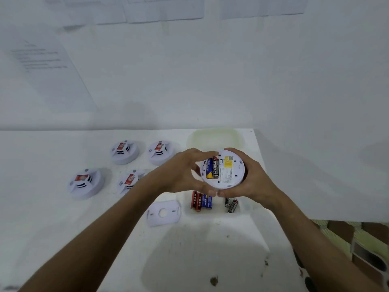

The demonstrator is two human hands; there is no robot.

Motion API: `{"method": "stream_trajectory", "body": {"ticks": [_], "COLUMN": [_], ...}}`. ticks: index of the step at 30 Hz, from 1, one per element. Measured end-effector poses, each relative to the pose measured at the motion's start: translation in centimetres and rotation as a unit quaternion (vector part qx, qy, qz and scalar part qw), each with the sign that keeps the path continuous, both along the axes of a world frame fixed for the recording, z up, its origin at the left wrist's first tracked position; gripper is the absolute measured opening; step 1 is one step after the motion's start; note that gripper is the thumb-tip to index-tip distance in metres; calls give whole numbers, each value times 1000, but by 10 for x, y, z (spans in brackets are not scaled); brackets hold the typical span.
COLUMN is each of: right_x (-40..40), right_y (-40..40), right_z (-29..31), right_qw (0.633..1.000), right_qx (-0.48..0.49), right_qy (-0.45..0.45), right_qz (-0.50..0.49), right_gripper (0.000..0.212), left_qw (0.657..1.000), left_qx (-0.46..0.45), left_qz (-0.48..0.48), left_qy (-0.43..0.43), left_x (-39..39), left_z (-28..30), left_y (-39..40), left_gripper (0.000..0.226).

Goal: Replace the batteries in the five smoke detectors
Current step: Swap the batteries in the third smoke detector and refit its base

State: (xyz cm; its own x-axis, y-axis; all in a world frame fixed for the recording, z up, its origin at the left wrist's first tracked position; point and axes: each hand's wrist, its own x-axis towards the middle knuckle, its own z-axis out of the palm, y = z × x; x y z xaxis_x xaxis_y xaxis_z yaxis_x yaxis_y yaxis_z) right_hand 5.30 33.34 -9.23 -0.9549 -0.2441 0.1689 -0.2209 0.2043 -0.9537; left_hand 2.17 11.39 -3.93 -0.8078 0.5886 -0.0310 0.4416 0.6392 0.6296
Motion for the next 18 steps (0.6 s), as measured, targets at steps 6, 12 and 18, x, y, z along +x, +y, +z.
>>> {"method": "stream_trajectory", "body": {"ticks": [6,12,18], "right_x": [1,0,0], "right_y": [-23,-42,-56], "right_z": [2,1,-7], "right_qw": [999,998,997], "right_qx": [26,44,38], "right_qy": [15,7,-7], "right_qz": [30,52,65], "right_gripper": [89,89,92], "left_qw": [1000,999,997], "left_qx": [17,0,6], "left_qz": [17,45,76], "left_qy": [10,15,10], "left_x": [12,26,37], "left_z": [-5,-7,-12], "left_y": [-27,-48,-64], "left_gripper": [81,78,68]}}
